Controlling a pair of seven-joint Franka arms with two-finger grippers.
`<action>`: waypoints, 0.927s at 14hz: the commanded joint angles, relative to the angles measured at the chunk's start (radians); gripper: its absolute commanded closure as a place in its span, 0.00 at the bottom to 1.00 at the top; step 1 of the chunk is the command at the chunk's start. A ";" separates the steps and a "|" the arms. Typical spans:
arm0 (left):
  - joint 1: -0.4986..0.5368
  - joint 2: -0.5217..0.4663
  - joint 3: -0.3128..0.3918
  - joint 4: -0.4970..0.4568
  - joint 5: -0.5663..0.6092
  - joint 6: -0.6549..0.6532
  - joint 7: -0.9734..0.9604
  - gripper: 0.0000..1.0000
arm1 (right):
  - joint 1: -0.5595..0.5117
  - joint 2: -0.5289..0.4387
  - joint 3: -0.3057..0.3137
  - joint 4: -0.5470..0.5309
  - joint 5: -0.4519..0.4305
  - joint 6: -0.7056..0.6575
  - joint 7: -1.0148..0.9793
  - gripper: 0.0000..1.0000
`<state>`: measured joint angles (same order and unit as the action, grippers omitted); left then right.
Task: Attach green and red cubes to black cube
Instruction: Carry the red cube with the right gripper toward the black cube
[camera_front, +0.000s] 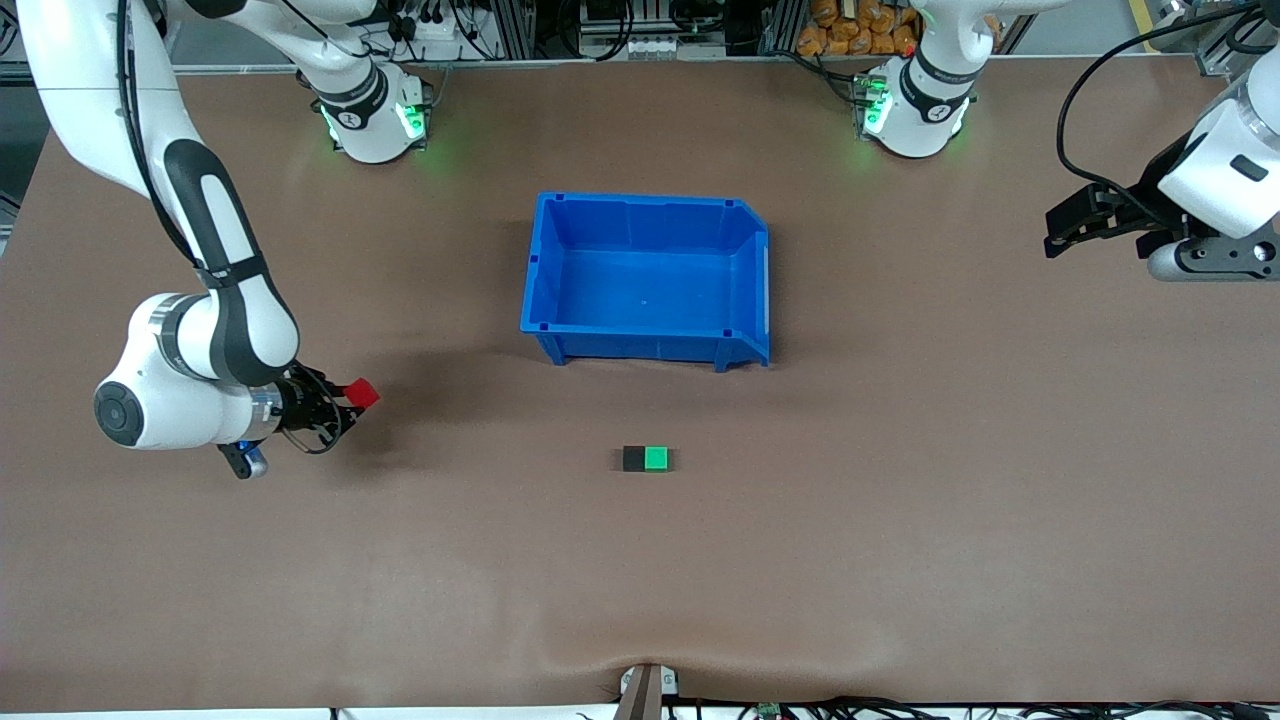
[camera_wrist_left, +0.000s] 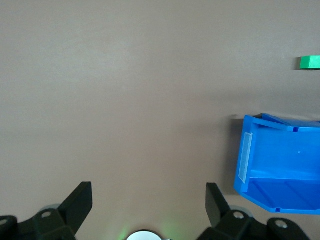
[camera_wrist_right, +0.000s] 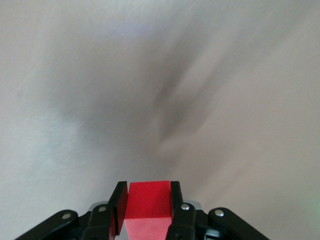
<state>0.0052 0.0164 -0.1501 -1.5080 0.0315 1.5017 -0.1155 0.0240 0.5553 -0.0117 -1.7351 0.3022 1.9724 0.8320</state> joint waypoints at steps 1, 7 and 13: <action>0.007 -0.001 -0.006 0.000 0.014 0.008 0.002 0.00 | 0.016 -0.006 -0.005 0.012 0.045 -0.007 0.033 1.00; 0.009 -0.001 -0.006 0.000 0.011 0.008 0.002 0.00 | 0.030 -0.003 -0.004 0.028 0.048 -0.001 0.110 1.00; 0.009 -0.001 -0.006 -0.001 0.011 0.008 0.002 0.00 | 0.065 0.020 -0.005 0.051 0.100 0.016 0.159 1.00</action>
<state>0.0056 0.0165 -0.1499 -1.5083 0.0315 1.5022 -0.1155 0.0690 0.5572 -0.0108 -1.7085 0.3761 1.9835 0.9669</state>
